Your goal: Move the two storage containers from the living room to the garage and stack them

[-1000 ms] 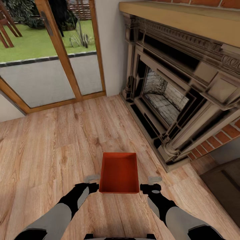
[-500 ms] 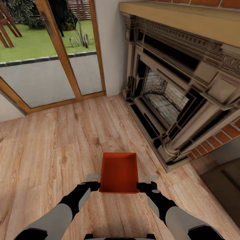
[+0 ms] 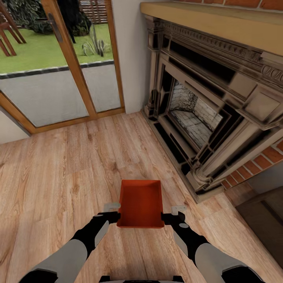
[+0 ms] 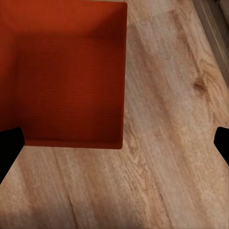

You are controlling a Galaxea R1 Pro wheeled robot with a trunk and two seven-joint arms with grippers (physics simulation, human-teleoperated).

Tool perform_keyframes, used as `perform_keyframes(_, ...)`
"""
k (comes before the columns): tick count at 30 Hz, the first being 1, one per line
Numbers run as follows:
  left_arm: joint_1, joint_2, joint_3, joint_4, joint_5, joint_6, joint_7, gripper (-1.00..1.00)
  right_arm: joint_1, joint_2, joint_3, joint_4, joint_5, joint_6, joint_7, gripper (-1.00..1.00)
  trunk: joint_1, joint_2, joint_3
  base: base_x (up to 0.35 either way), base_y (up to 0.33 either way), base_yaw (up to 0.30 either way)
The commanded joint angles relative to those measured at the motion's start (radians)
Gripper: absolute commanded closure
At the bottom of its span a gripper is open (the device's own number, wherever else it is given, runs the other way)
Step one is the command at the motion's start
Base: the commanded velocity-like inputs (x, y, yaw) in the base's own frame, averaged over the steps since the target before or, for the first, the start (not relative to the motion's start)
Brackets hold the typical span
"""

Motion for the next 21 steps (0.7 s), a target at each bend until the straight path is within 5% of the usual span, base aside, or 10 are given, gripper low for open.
perform_keyframes(1, 0.000, -0.002, -0.006, -0.005, 0.012, 0.003, 0.013, -1.00, -0.001, 0.000, 0.008, 0.001, -0.011, -0.004, -0.006, -1.00, 0.001, -0.002, -0.001, 0.000, 0.000, 0.000)
perform_keyframes(21, 0.000, 0.005, -0.013, -0.114, 0.005, 0.001, 0.018, -1.00, -0.001, -0.003, 0.005, 0.001, -0.011, -0.007, -0.006, -1.00, 0.070, -0.128, -0.058, 0.000, 0.000, 0.000)
